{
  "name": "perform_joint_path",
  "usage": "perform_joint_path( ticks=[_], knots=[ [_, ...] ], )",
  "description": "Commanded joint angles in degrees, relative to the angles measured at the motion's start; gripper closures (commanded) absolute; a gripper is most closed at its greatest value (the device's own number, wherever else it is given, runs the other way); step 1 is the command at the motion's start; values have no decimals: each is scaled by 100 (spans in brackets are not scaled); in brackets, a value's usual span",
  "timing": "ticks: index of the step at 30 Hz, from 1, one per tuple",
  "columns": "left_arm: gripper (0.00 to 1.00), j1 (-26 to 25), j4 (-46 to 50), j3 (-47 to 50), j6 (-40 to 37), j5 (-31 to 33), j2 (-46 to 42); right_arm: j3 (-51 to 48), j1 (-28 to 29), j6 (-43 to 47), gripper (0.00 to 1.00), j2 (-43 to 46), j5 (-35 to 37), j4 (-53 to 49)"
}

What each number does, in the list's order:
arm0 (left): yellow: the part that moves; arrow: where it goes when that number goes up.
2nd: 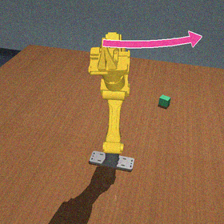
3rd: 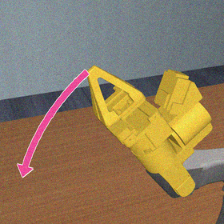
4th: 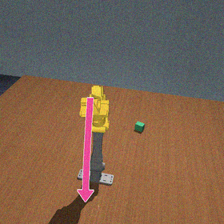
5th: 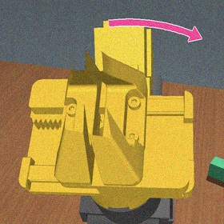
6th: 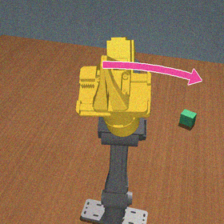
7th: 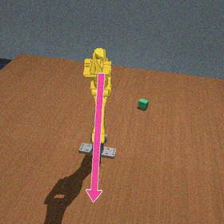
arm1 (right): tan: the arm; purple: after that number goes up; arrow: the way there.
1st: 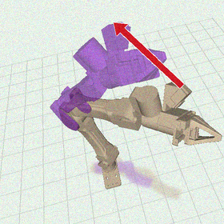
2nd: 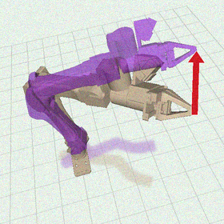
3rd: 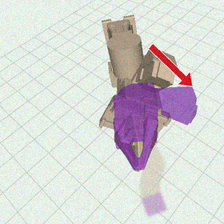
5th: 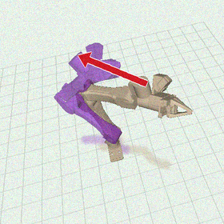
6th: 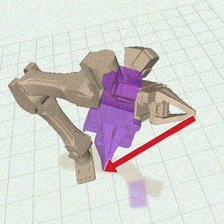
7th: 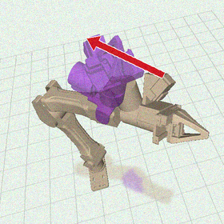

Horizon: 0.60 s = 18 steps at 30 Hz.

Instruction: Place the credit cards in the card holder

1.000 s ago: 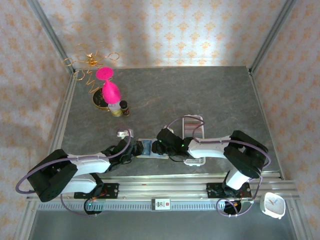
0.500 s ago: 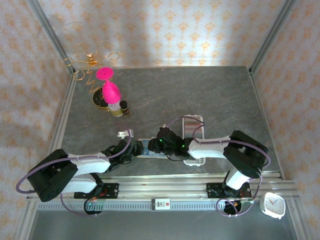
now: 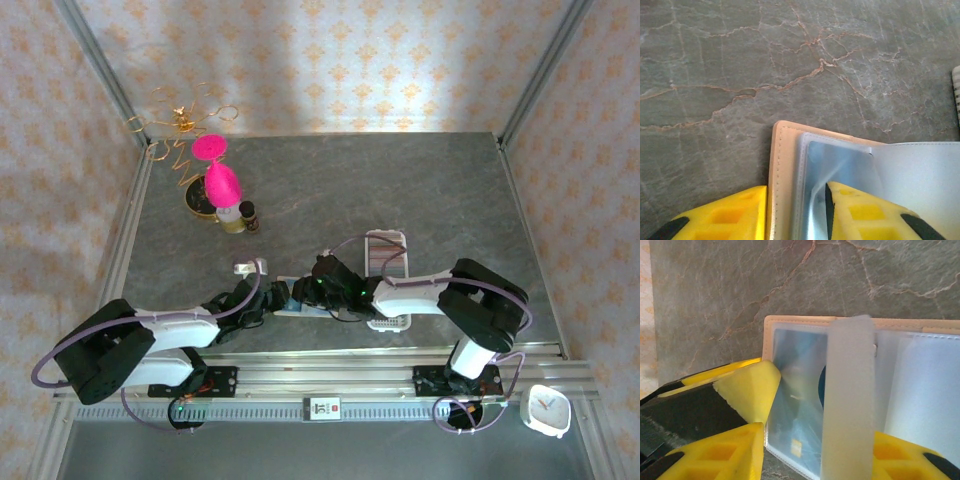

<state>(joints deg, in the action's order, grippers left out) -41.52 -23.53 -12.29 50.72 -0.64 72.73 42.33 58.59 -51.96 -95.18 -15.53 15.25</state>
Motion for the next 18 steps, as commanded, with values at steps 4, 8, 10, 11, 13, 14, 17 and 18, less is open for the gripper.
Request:
perform_joint_path(
  ticks=[4, 8, 10, 11, 13, 14, 17, 18],
  knots=[
    [63, -31, 193, 219, 225, -688, 44, 122, 38, -113, 57, -66, -77, 446],
    [65, -15, 524, 273, 293, -297, -263, 155, 34, -111, 55, -114, -61, 569],
    [68, -3, 754, 321, 369, -44, -484, 179, 33, -131, 54, -161, -47, 652],
    [70, -5, 895, 343, 420, 90, -616, 191, 34, -139, 54, -195, -54, 669],
    [72, 8, 1149, 406, 513, 381, -891, 252, 38, -149, 53, -289, -81, 713],
    [73, 15, 1281, 437, 559, 502, -1058, 280, 37, -157, 52, -368, -109, 733],
    [73, 28, 1610, 514, 645, 787, -1547, 347, 39, -202, 49, -539, -241, 844],
    [73, 26, 1748, 533, 671, 883, -1709, 359, 33, -215, 48, -575, -249, 856]
  ],
)
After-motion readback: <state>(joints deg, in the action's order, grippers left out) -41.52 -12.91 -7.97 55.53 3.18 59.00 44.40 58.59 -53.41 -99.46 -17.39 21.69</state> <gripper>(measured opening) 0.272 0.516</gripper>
